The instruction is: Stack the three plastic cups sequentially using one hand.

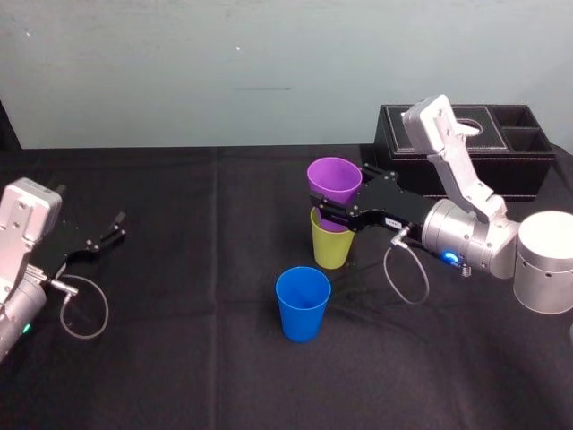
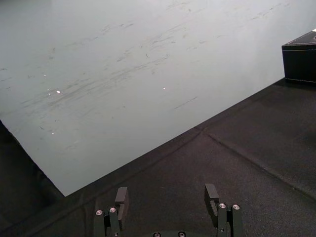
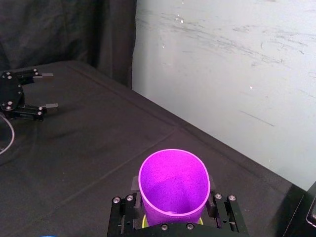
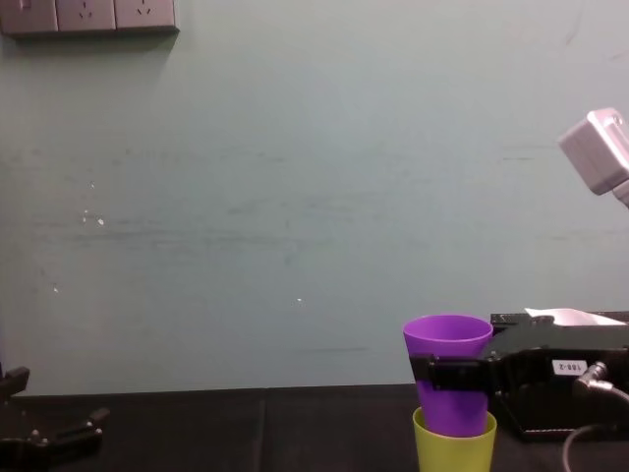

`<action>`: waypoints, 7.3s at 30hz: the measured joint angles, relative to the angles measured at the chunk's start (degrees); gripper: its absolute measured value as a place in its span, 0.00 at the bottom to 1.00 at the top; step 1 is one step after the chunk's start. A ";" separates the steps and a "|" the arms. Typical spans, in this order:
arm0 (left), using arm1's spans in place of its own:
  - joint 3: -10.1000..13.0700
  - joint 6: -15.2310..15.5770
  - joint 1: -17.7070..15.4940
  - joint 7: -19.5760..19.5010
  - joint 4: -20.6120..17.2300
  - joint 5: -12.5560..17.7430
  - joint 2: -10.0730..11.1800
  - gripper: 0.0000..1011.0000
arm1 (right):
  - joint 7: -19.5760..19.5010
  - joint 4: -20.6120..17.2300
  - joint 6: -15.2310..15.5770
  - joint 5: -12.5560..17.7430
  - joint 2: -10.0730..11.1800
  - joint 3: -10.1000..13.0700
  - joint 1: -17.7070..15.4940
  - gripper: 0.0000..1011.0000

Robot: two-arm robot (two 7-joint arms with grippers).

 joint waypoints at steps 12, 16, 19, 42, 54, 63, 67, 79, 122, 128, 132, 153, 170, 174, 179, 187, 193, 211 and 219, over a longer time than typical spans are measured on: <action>0.00 0.00 0.00 0.00 0.00 0.00 0.00 1.00 | 0.56 2.08 -1.00 -0.30 -0.71 0.18 0.47 0.72; 0.00 -0.01 0.00 0.00 0.00 0.00 0.00 1.00 | 0.56 2.10 -1.00 -0.29 -0.71 0.19 0.47 0.72; 0.00 0.00 0.00 0.00 0.00 0.00 0.00 1.00 | 0.54 2.05 -0.97 -0.28 -0.71 0.19 0.47 0.72; 0.00 0.00 0.00 0.00 0.00 0.00 0.00 1.00 | 0.44 1.85 -0.81 -0.21 -0.61 0.18 0.40 0.99; 0.00 -0.01 0.00 0.00 0.00 0.00 0.00 1.00 | 2.67 -5.94 -0.93 2.06 4.09 1.85 -4.64 0.99; 0.00 -0.01 0.00 0.00 0.00 0.00 0.00 1.00 | 6.32 -10.66 -3.16 5.29 9.86 2.85 -10.11 0.99; 0.00 0.00 0.00 0.00 0.00 0.00 0.00 1.00 | 8.10 -11.05 -4.91 6.58 11.79 2.94 -11.94 0.99; 0.00 -0.01 0.00 0.00 0.00 0.00 0.00 1.00 | 10.99 -11.50 -9.13 8.27 15.56 2.30 -15.64 0.99; 0.00 0.00 0.00 0.00 0.00 0.00 0.00 1.00 | 15.45 -1.92 -8.46 7.63 10.08 -5.80 -8.80 0.99; 0.00 0.00 0.00 0.00 0.00 0.00 0.00 1.00 | 15.44 -0.76 -8.41 7.72 9.19 -6.59 -7.72 0.99; 0.00 -0.01 0.00 0.00 0.00 0.00 0.00 1.00 | 15.42 -0.14 -8.39 7.74 8.67 -7.07 -7.08 0.99; 0.00 0.00 0.00 0.00 0.00 0.00 0.00 1.00 | 15.07 3.55 -7.92 7.89 5.34 -8.92 -3.60 0.99; 0.00 -0.01 0.00 0.00 0.00 0.00 0.00 1.00 | 15.13 3.64 -8.10 7.97 5.22 -8.96 -3.47 0.78; 0.00 0.00 0.00 0.00 0.00 0.00 0.00 1.00 | 15.13 3.63 -8.10 7.96 5.23 -8.94 -3.49 0.75; 0.00 0.00 0.00 0.00 0.00 0.00 0.00 1.00 | 15.12 3.60 -8.10 7.94 5.26 -8.92 -3.51 0.73; 0.00 0.00 0.00 0.00 0.00 0.00 0.00 1.00 | 15.12 3.57 -8.10 7.90 5.28 -8.89 -3.54 0.72; 0.00 0.00 0.00 0.00 0.00 0.00 0.00 1.00 | 13.55 2.05 -7.75 7.17 5.70 -8.72 -3.99 0.72; 0.00 -0.01 0.00 0.00 0.00 0.00 0.00 1.00 | 7.20 -12.79 -1.40 9.13 11.48 -2.70 -8.26 0.72; 0.00 0.00 0.00 0.00 0.00 0.00 0.00 1.00 | 5.85 -14.29 -0.01 11.06 12.67 -0.31 -7.79 0.72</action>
